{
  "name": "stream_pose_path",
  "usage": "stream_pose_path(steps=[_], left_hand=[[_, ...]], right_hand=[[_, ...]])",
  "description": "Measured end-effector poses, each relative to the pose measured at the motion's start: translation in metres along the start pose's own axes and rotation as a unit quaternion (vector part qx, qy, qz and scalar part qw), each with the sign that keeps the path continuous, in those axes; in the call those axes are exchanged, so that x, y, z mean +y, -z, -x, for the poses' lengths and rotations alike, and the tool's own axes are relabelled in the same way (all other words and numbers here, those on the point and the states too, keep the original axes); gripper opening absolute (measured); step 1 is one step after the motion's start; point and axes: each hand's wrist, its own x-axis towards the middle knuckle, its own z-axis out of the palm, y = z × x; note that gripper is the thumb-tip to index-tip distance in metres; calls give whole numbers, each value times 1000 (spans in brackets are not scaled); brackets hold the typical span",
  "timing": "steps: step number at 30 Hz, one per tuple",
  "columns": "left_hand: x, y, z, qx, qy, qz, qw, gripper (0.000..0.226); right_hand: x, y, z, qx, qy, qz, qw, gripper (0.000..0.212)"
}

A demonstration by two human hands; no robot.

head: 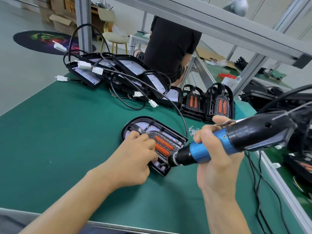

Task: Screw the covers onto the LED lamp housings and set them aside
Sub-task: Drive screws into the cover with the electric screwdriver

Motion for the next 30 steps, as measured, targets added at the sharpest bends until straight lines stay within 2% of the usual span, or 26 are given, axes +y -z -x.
stream_pose_path(steps=[4, 8, 22, 26, 28, 30], left_hand=[[1, -3, 2, 10, -3, -28, 1000, 25], [0, -7, 6, 37, -5, -11, 999, 27], [-1, -12, 10, 83, -7, 8, 996, 28], [-2, -15, 11, 89, -9, 12, 996, 28], [-3, -16, 12, 94, -9, 15, 995, 27], [-3, -18, 13, 102, -6, 17, 995, 27]], right_hand=[[1, -3, -2, -11, 11, 22, 1000, 32], [3, -6, -4, -28, 14, 20, 999, 38], [4, -4, -7, -44, 5, 22, 999, 37], [3, -2, -7, -29, 1, 11, 1000, 34], [1, 0, -7, -6, 1, -3, 1000, 28], [-3, 4, -11, 22, 15, -11, 1000, 31]])
